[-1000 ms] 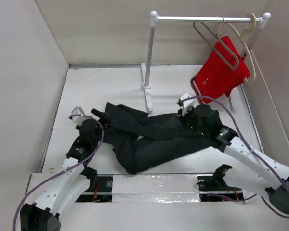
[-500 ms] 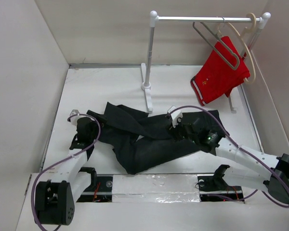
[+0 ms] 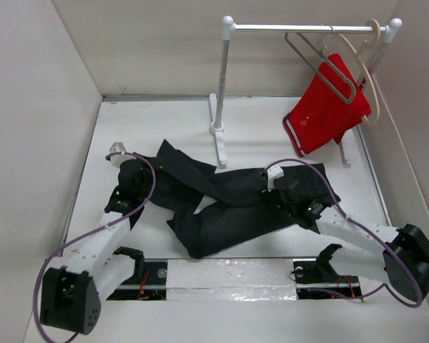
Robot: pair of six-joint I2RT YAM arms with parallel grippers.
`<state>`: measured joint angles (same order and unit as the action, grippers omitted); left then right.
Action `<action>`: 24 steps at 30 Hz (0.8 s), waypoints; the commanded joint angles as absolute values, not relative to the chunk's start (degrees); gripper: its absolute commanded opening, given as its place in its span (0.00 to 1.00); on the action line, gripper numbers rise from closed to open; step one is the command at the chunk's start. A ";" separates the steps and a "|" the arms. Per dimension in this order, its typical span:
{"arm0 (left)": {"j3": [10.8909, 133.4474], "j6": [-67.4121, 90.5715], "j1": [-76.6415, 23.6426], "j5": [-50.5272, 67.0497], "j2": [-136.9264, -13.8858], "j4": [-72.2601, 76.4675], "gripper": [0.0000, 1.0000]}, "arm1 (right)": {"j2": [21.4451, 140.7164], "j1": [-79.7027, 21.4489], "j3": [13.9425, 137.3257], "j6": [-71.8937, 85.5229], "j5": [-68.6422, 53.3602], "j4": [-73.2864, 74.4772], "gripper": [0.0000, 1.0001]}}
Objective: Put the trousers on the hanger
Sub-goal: Flatten out the trousers at the center of the board.
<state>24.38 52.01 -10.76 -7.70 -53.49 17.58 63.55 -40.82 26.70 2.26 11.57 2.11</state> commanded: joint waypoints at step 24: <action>74.85 19.46 -21.81 -38.24 -85.97 1.07 0.00 | 50.10 -38.75 28.56 1.23 4.66 4.65 0.06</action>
<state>66.41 28.67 -26.83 -41.67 -76.42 -5.45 50.94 -38.65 25.26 2.72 6.74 1.91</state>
